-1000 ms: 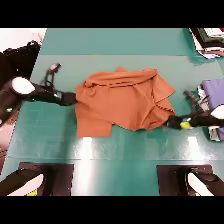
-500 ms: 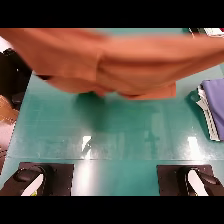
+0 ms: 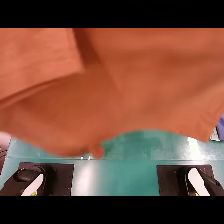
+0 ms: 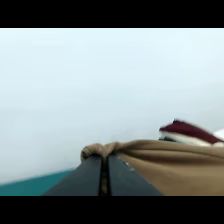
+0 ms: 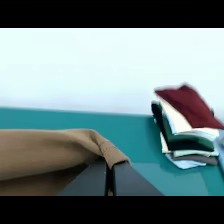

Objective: Fold the shirts.

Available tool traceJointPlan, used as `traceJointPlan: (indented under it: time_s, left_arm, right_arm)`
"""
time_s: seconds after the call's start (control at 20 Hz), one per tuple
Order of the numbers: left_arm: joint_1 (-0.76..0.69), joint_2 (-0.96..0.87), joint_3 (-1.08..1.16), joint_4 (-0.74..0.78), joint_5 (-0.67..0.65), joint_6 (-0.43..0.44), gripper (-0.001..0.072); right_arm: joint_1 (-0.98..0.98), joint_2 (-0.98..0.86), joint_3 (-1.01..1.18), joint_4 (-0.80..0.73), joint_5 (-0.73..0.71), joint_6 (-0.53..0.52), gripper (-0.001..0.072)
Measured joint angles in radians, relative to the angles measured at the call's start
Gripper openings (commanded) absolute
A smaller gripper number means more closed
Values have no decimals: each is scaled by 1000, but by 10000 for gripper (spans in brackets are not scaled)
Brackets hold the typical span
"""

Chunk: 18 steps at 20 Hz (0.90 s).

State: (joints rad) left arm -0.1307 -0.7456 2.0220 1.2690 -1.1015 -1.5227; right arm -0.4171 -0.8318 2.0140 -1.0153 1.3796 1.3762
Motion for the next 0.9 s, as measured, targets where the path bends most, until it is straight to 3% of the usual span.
traceJointPlan:
  time_s: [0.2, 0.45, 0.65, 0.9]
  left_arm:
    - [0, -112, -144, 20, -99, -10, 24]
    - [0, -382, -309, 34, -145, 3, 25]
    - [0, -639, -354, 39, -16, 9, 24]
    - [0, -833, -367, 40, 231, 12, 24]
  right_arm:
    - [8, -116, -53, 5, 132, 40, 16]
    - [154, -322, -287, -61, 203, 58, 16]
    - [275, -557, -394, -141, 128, 63, 16]
    - [340, -831, -270, -171, 8, 63, 16]
